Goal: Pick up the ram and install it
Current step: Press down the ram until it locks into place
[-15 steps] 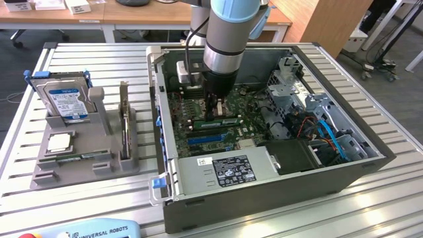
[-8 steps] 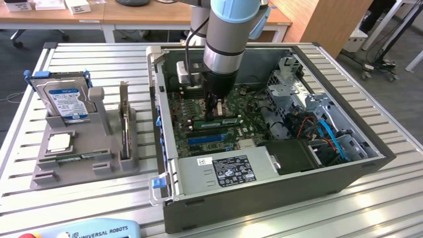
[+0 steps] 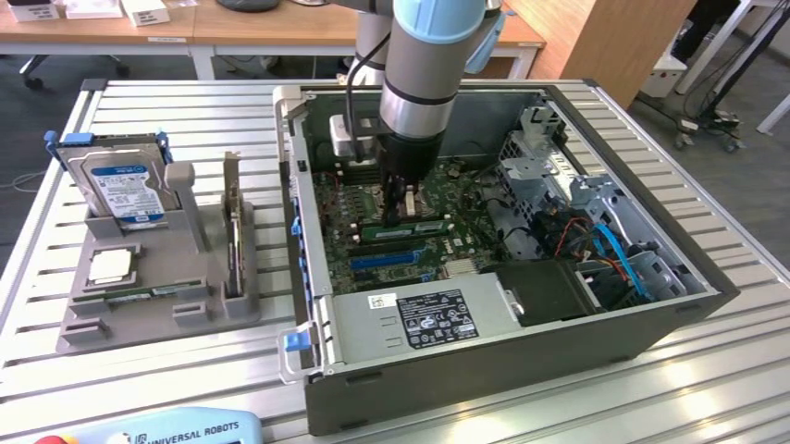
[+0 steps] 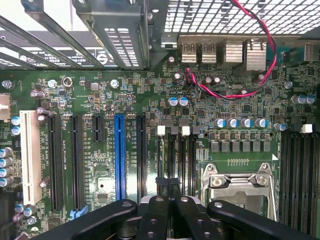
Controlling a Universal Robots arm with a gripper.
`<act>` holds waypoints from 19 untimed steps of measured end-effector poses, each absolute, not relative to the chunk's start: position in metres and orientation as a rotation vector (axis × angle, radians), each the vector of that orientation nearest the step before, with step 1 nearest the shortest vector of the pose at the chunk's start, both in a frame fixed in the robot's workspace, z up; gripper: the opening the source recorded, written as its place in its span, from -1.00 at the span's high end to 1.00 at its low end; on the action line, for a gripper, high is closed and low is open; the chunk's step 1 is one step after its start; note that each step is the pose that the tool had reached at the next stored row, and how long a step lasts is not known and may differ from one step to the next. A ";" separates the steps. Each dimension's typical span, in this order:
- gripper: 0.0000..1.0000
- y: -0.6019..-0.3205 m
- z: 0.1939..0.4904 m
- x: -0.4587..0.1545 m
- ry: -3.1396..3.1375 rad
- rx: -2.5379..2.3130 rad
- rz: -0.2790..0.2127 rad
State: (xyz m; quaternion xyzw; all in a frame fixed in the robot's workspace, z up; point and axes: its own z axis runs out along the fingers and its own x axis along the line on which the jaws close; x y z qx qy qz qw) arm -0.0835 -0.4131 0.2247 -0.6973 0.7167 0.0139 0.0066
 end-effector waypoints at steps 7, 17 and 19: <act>0.80 -0.413 0.224 -0.083 2.242 -2.181 0.043; 0.80 -0.413 0.224 -0.084 2.242 -2.181 0.043; 0.80 -0.413 0.224 -0.083 2.242 -2.181 0.043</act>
